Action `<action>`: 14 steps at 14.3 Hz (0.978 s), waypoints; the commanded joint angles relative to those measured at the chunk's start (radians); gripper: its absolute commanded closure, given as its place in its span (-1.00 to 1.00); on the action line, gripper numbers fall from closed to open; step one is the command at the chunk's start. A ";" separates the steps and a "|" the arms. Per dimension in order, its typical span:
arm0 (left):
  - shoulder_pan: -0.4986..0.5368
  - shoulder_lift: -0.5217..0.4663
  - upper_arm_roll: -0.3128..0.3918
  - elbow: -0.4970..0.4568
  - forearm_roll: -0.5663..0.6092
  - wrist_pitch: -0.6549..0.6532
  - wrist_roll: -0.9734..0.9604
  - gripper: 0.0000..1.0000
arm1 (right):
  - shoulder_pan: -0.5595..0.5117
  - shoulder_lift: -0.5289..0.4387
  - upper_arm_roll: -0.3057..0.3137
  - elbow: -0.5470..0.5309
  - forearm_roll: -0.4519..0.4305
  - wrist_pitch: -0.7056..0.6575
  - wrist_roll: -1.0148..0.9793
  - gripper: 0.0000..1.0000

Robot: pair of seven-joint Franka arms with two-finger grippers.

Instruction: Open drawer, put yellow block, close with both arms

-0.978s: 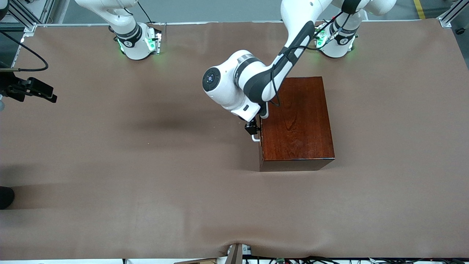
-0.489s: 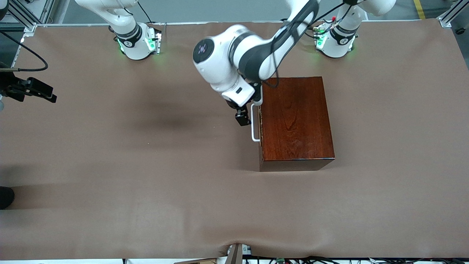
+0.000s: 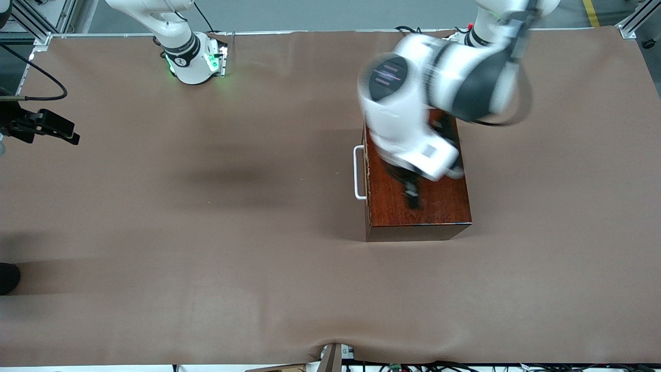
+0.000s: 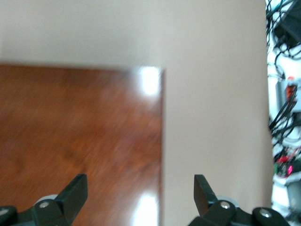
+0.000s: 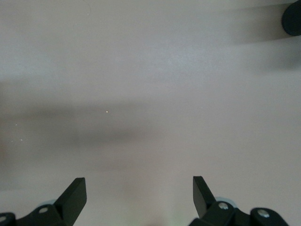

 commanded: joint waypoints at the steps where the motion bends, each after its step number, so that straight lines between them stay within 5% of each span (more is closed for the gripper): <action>1: 0.152 -0.054 -0.016 -0.023 -0.077 0.035 0.195 -1.00 | 0.005 -0.022 -0.006 -0.012 -0.001 -0.002 0.013 -1.00; 5: 0.298 -0.102 -0.016 -0.053 -0.157 0.036 0.475 -1.00 | 0.002 -0.024 -0.008 -0.012 0.004 -0.002 0.013 -1.00; 14: 0.459 -0.418 -0.020 -0.406 -0.293 0.035 1.191 -1.00 | 0.002 -0.025 -0.008 -0.012 0.010 -0.010 0.021 -1.00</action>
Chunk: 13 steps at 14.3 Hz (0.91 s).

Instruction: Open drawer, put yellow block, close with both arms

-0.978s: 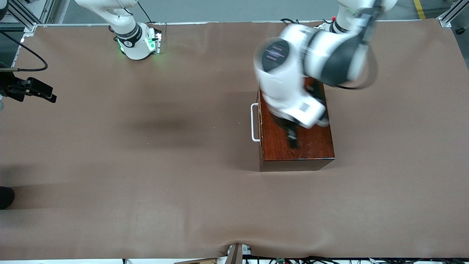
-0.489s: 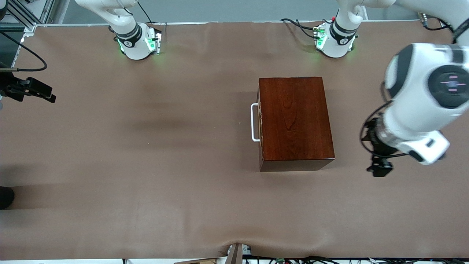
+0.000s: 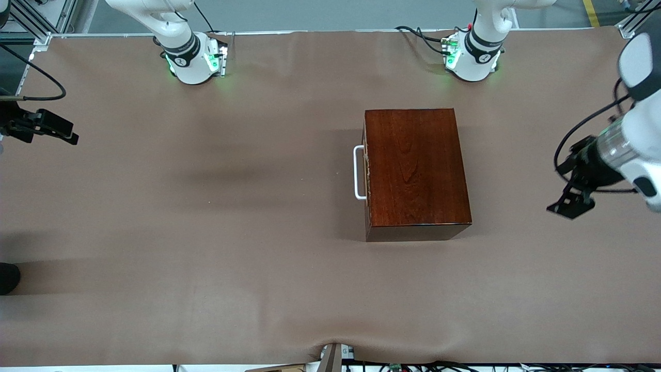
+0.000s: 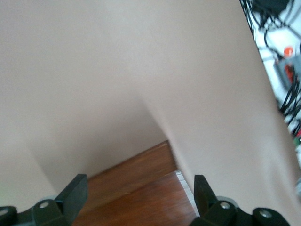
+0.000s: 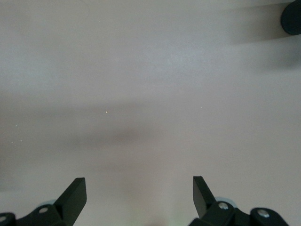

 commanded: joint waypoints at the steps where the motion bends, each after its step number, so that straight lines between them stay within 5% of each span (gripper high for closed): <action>1: 0.036 -0.129 -0.014 -0.164 -0.030 0.014 0.250 -1.00 | 0.004 -0.025 -0.004 -0.013 0.008 -0.010 0.017 -1.00; 13: 0.070 -0.191 -0.012 -0.140 -0.036 -0.162 1.011 -1.00 | 0.003 -0.025 -0.004 0.000 0.028 -0.018 0.063 -1.00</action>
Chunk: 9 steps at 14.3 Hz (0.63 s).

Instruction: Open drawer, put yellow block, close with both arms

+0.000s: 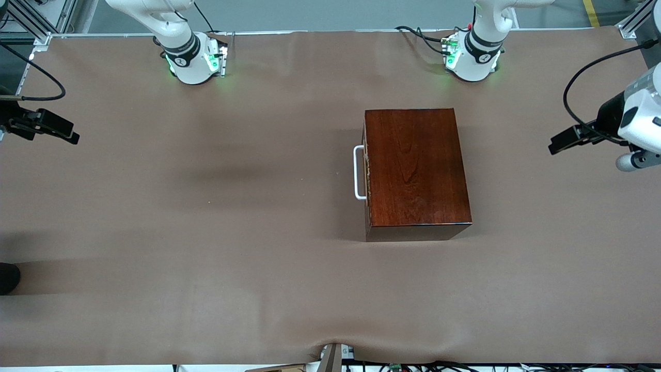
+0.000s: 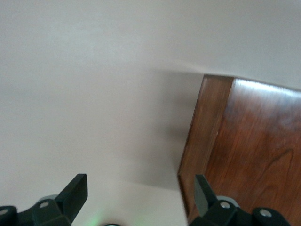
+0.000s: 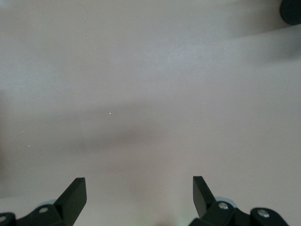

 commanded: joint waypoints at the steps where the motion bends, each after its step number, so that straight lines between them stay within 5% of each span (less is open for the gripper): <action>1: 0.014 -0.019 -0.012 0.033 -0.020 -0.042 0.104 -1.00 | 0.002 -0.022 -0.005 -0.005 0.015 -0.010 0.005 -1.00; 9: 0.015 -0.004 -0.004 0.119 -0.006 -0.072 0.167 -1.00 | 0.004 -0.020 -0.004 -0.005 0.015 -0.007 0.004 -1.00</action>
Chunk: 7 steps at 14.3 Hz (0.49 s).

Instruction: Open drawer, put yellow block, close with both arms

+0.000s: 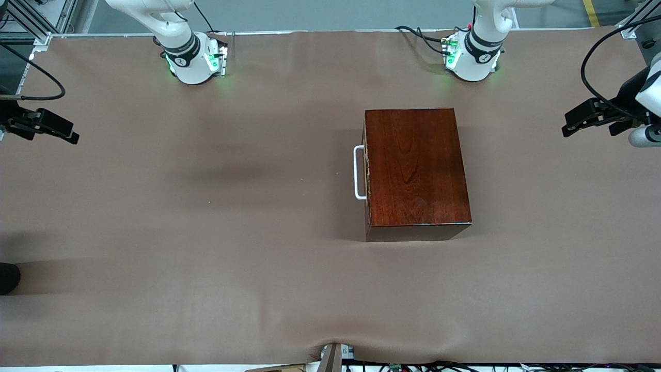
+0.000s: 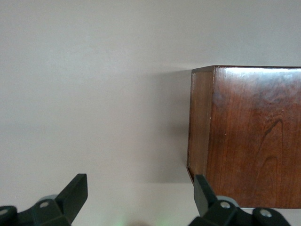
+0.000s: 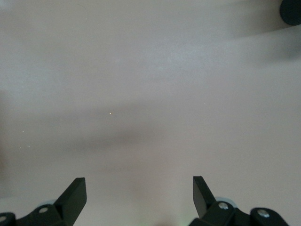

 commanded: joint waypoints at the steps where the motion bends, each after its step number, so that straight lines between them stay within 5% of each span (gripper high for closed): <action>1: 0.016 0.007 -0.005 0.033 -0.006 -0.021 0.030 -1.00 | 0.004 -0.020 -0.004 -0.006 0.014 -0.007 0.004 -1.00; 7: 0.013 0.010 -0.008 0.022 -0.003 -0.041 0.104 -1.00 | 0.004 -0.020 -0.004 -0.004 0.014 -0.007 0.006 -1.00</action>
